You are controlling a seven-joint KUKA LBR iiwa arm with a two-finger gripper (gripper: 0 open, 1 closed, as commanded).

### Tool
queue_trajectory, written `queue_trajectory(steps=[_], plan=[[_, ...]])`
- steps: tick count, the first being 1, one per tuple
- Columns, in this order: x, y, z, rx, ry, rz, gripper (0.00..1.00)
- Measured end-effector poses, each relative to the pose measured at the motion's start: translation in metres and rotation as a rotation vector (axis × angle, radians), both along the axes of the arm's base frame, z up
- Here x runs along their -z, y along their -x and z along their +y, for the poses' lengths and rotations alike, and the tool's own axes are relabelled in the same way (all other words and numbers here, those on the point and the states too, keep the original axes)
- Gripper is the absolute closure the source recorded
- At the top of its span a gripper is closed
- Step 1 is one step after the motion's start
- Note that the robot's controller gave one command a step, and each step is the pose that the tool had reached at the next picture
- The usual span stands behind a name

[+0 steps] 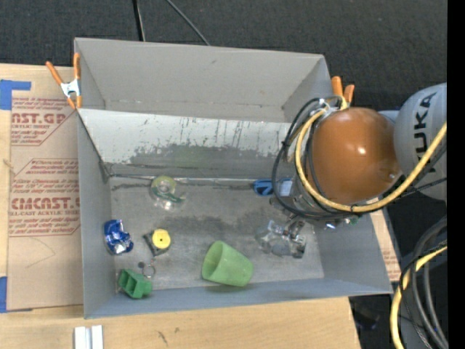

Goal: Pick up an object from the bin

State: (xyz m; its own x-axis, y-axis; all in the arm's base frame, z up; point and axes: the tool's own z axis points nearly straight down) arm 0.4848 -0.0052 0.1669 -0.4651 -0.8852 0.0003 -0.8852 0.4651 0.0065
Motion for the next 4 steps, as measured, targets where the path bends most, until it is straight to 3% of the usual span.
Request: queue_trajectory(steps=[1,2,3,4], plan=[[0.032,-0.014,0.02,0.088,0.0,-0.004,1.0],[0.037,-0.06,0.038,0.453,0.0,-0.007,1.0],[0.037,-0.06,0.038,0.453,0.001,-0.006,0.0],[0.076,-0.028,0.05,0.373,0.002,-0.003,0.0]])
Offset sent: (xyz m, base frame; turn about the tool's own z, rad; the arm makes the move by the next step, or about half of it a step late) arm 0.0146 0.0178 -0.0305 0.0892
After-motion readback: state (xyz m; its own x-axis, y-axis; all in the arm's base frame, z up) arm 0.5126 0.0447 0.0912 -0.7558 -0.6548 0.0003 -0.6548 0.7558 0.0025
